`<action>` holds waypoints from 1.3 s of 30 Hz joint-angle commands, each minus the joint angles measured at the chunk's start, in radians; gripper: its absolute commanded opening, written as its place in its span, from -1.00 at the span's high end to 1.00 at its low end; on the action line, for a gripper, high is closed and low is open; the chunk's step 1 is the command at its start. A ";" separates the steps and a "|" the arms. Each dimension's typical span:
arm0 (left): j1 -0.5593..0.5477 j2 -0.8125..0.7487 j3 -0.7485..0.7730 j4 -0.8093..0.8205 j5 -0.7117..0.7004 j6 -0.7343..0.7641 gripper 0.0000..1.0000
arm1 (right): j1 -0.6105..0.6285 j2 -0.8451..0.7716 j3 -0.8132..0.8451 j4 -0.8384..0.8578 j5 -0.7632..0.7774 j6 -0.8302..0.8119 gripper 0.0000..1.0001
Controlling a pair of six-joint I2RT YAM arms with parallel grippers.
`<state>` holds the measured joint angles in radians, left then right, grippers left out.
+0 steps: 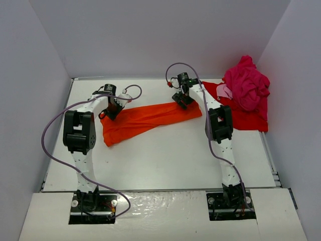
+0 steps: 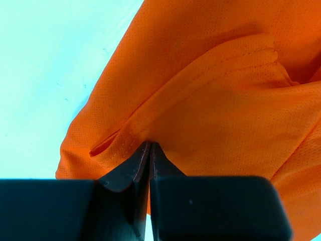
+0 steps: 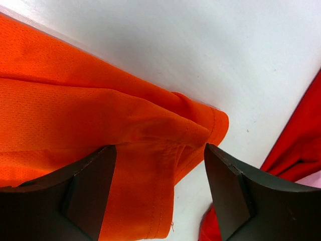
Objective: Fold and stack the t-shirts
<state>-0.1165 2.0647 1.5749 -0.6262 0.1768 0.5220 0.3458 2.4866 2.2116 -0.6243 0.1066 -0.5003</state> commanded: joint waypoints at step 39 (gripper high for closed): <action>0.009 -0.050 -0.010 0.033 -0.007 0.023 1.00 | -0.037 -0.039 0.021 -0.032 -0.221 -0.047 -0.22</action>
<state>-0.1165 2.0647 1.5644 -0.6125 0.1677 0.5312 0.3197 2.4660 2.2009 -0.6316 -0.0204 -0.5283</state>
